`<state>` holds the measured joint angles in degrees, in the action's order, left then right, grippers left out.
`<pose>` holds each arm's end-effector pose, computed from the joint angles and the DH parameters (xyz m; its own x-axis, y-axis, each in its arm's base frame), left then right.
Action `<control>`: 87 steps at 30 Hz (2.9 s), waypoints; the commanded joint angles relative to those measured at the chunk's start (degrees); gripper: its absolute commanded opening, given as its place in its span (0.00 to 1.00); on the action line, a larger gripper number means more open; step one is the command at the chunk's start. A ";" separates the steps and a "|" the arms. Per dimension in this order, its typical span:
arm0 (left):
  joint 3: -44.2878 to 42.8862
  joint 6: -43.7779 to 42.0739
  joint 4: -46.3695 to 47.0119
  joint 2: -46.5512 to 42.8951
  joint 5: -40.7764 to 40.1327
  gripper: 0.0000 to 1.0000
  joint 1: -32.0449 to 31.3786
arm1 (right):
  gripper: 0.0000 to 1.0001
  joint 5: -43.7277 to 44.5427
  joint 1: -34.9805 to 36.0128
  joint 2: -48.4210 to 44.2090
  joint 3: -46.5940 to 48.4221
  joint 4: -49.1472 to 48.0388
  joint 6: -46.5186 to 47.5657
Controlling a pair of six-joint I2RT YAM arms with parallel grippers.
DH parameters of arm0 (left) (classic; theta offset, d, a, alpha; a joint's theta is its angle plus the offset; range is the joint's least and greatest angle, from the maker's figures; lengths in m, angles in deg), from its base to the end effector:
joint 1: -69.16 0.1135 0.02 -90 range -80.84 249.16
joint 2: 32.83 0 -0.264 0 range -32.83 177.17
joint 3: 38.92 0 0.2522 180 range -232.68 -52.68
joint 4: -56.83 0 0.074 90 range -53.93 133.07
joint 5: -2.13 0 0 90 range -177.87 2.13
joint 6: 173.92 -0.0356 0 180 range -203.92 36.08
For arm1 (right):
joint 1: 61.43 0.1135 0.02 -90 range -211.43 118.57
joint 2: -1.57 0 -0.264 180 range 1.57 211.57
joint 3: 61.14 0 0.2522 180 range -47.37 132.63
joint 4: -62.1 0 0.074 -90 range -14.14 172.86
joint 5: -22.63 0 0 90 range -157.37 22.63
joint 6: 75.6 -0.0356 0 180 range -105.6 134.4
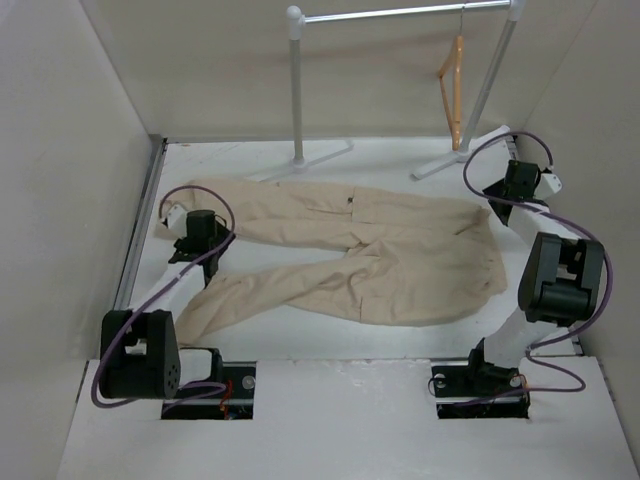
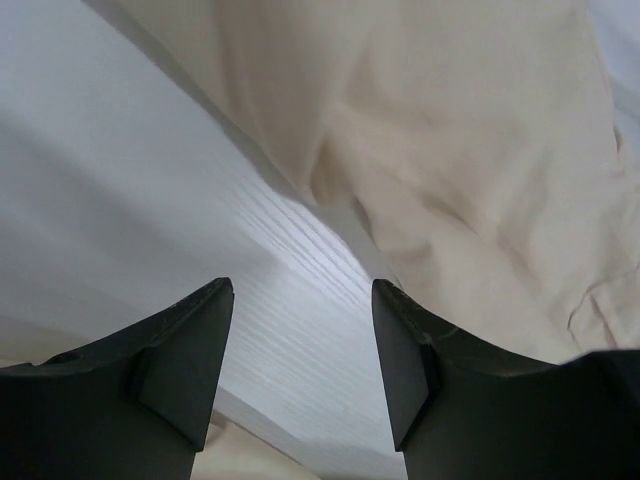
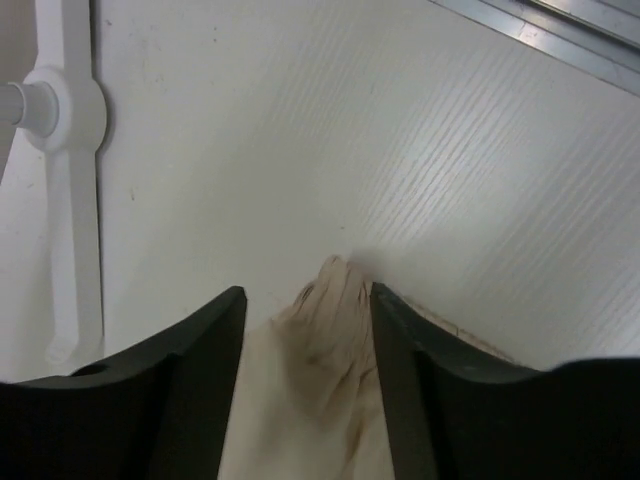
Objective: Place the trousers on the hanger
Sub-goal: Flatten out the trousers at the center of the board.
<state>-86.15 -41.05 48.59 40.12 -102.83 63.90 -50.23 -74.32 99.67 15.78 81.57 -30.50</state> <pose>0.2595 -0.0147 0.1959 -0.3229 -0.6303 -0.7060 -0.4698 0.7543 -0.4586 0.3625 -0.0937 0.2134 -0.1455 0.7253 -0.6729 0.7536 0.5219 0.3996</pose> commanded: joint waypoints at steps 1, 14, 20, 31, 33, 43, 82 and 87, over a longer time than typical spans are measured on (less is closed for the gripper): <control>-1.24 2.73 -1.03 -4.38 -0.51 0.56 6.07 | 0.64 2.19 1.93 -7.20 -0.56 -1.58 -0.27; -6.25 10.30 0.72 7.98 4.85 0.54 23.75 | 0.18 1.66 30.57 -29.28 -17.53 -3.96 -0.80; -13.36 9.78 2.13 19.15 4.24 0.54 23.41 | 0.41 1.48 43.40 -31.49 -21.23 -4.66 -0.01; -25.68 5.38 -4.55 5.56 1.43 0.06 12.95 | 0.56 1.66 48.87 -23.84 -26.24 -11.16 -1.85; -22.71 5.29 -4.64 1.34 0.90 0.06 13.03 | 0.58 1.92 48.87 -23.66 -26.24 -11.25 -1.94; -6.69 9.94 -4.20 3.34 -1.83 0.08 25.69 | 0.64 0.96 51.16 -21.02 -26.50 -11.60 -1.68; -54.59 -2.26 -10.79 44.56 15.40 0.00 18.66 | 0.52 -0.98 63.29 -10.39 -23.87 -12.75 1.66; -57.84 -4.02 -13.43 43.07 10.23 0.00 19.72 | 0.52 -0.71 63.11 -11.88 -25.53 -13.10 1.84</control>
<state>-140.49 -43.30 36.04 87.30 -87.97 82.85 -52.10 -11.74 89.44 -8.98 70.75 -28.05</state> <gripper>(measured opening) 0.006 0.519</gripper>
